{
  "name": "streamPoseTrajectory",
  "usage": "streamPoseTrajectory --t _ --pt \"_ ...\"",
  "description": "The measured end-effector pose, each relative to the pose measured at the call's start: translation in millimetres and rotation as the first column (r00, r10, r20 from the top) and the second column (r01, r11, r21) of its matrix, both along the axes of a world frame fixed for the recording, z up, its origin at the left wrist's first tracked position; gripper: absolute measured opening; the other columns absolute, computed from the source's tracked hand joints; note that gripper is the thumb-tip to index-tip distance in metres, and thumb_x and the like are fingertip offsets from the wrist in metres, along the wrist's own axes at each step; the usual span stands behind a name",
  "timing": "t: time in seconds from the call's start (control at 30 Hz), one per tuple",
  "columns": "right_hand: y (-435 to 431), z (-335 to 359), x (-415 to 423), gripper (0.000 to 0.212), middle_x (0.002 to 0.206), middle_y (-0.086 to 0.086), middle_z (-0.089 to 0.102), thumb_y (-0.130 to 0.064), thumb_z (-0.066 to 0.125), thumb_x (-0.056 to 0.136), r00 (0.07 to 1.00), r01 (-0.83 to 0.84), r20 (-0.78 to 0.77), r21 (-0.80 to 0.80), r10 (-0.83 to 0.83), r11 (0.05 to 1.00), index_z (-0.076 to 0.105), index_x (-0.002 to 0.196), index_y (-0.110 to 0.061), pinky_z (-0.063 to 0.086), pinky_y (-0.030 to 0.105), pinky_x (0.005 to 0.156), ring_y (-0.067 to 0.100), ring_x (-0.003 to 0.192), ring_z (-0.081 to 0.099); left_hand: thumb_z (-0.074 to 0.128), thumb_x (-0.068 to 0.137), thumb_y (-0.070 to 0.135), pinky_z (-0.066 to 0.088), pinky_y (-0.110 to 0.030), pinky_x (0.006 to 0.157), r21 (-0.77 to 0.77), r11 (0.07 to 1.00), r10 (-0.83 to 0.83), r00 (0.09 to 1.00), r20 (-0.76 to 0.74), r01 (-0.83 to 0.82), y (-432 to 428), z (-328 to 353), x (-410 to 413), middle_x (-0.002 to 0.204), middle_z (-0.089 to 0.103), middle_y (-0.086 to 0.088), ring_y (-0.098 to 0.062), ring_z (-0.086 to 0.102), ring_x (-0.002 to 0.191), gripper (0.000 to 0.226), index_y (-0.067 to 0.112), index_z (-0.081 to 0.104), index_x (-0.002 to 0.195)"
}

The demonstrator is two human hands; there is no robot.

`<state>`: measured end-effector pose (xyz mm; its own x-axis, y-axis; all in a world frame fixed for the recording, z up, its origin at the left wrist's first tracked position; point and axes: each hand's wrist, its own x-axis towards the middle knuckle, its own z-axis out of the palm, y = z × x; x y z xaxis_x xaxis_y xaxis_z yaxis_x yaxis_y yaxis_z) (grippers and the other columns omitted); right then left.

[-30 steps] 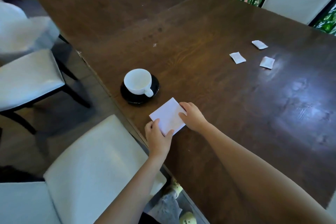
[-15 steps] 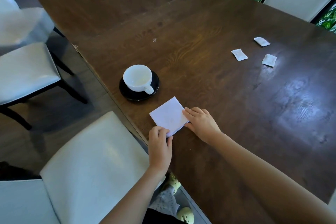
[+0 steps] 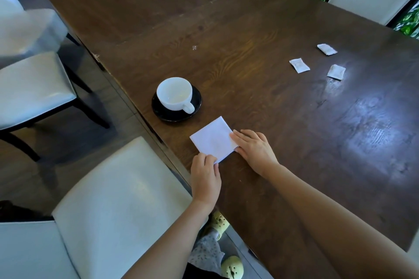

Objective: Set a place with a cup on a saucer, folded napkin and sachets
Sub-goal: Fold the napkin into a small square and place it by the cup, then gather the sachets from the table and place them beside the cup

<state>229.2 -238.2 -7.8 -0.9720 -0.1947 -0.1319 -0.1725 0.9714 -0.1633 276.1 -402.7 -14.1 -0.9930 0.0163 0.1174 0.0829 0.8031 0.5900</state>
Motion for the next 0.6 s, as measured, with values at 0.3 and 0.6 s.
streamPoseTrajectory --t 0.3,0.6 --pt "27.6 17.1 5.8 0.065 0.156 -0.006 0.023 -0.043 0.047 0.092 0.98 0.143 0.146 -0.062 -0.133 0.988 0.014 0.148 -0.03 0.02 0.04 0.116 0.02 0.142 0.021 0.059 0.088 0.026 0.041 -0.016 0.081 -0.143 0.983 -0.118 0.993 -0.025 0.113 4.2 26.4 -7.4 0.114 0.061 -0.004 -0.016 0.055 0.1 0.024 0.015 0.062 0.11" --pt "114.2 68.0 -9.1 0.067 0.152 0.0 0.032 -0.049 0.05 0.089 0.884 0.305 0.357 0.052 -0.302 0.951 0.024 0.146 -0.026 0.023 0.047 0.111 0.03 0.139 0.023 0.048 0.092 0.016 0.042 -0.037 0.098 -0.165 0.818 -0.515 0.829 0.218 0.552 75.6 83.3 -100.7 0.127 0.052 -0.005 -0.022 0.042 0.122 0.027 0.014 0.058 0.117"
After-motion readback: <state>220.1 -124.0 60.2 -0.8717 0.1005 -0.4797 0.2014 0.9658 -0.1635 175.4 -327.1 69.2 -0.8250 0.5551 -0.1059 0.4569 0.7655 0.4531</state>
